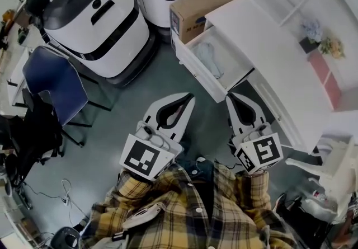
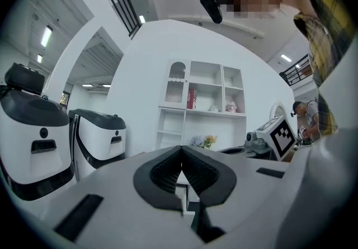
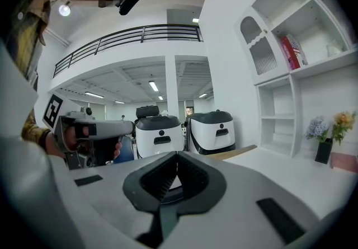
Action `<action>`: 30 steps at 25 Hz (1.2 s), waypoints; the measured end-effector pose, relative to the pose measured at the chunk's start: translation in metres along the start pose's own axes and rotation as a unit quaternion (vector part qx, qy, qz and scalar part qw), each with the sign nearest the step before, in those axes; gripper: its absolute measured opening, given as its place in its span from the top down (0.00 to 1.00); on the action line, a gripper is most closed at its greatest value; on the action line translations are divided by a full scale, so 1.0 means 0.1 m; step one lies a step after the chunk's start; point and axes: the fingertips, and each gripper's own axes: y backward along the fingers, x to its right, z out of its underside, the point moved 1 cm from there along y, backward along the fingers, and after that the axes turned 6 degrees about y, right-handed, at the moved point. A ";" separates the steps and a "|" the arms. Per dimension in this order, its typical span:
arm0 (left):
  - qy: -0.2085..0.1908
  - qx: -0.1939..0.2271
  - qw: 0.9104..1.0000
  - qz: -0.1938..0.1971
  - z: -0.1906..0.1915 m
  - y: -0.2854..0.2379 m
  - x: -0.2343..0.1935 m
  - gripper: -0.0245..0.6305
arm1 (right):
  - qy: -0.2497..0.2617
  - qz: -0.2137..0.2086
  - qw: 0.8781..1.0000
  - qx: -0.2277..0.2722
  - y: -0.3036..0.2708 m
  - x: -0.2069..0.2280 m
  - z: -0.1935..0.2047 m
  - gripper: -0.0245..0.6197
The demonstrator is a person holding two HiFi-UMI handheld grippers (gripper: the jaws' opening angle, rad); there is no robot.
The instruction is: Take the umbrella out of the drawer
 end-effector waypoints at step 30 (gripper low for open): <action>0.009 -0.021 1.000 0.018 -0.12 -0.69 -1.20 0.93 | -0.028 0.019 0.999 -0.025 -1.22 0.52 0.08 0.93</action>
